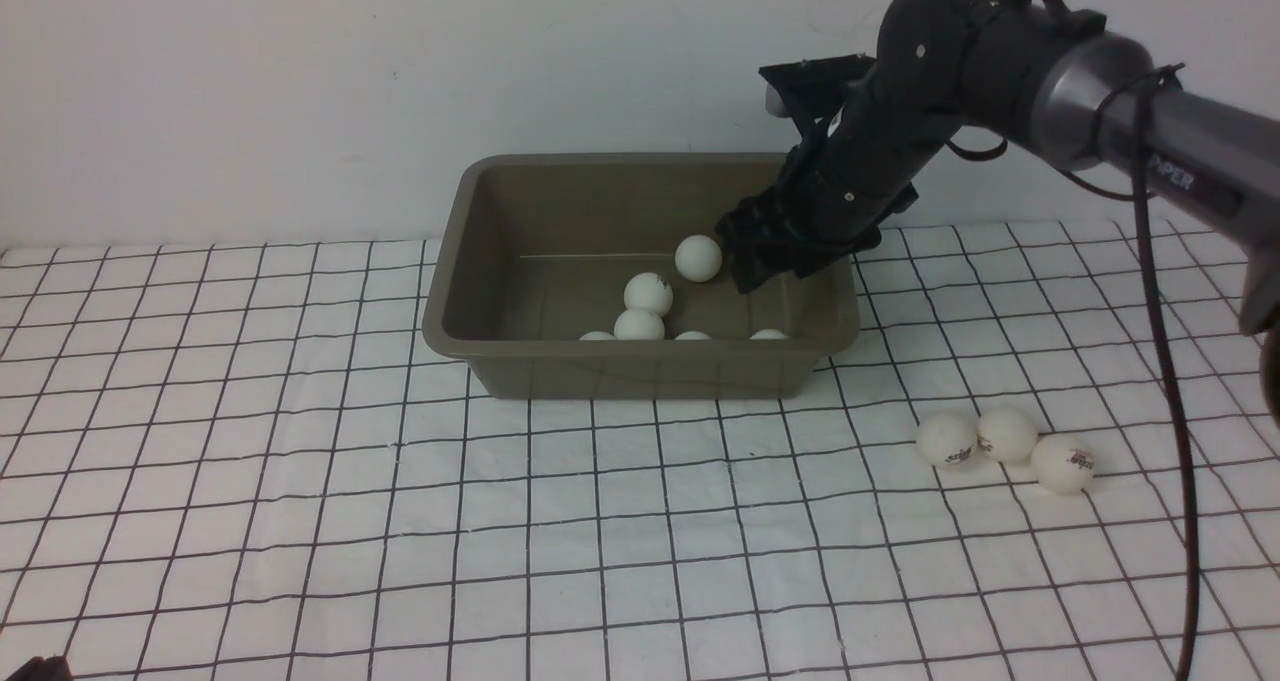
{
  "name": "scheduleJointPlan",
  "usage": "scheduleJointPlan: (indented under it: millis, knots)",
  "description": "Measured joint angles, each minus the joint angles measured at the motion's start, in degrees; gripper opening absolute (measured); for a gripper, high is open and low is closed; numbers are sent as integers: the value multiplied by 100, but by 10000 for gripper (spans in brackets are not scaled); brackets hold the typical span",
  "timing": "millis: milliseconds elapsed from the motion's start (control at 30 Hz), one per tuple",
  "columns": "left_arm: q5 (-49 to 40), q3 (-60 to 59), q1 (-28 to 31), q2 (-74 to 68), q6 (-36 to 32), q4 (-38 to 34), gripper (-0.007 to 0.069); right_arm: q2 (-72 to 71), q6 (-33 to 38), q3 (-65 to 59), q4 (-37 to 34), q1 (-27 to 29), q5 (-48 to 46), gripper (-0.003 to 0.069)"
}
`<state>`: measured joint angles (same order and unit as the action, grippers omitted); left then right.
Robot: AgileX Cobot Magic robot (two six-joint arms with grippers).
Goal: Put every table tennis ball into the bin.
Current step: Use the right arm to put the table tennis ball into the box, then use the right arm to clamp the table tennis ball closest to it
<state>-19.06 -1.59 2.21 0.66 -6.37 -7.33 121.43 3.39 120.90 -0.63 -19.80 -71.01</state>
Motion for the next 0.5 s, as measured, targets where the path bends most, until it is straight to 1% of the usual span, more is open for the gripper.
scheduleJointPlan:
  millis: [200, 267, 500]
  knots:
    - [0, 0, 0, 0, 0, 0, -4, -490, -127, -667, 353, 156, -40, 412]
    - [0, 0, 0, 0, 0, 0, -4, -796, -141, -1063, 519, 256, -40, 412]
    - [0, 0, 0, 0, 0, 0, -4, -1552, -135, -2052, 610, 702, -40, 412]
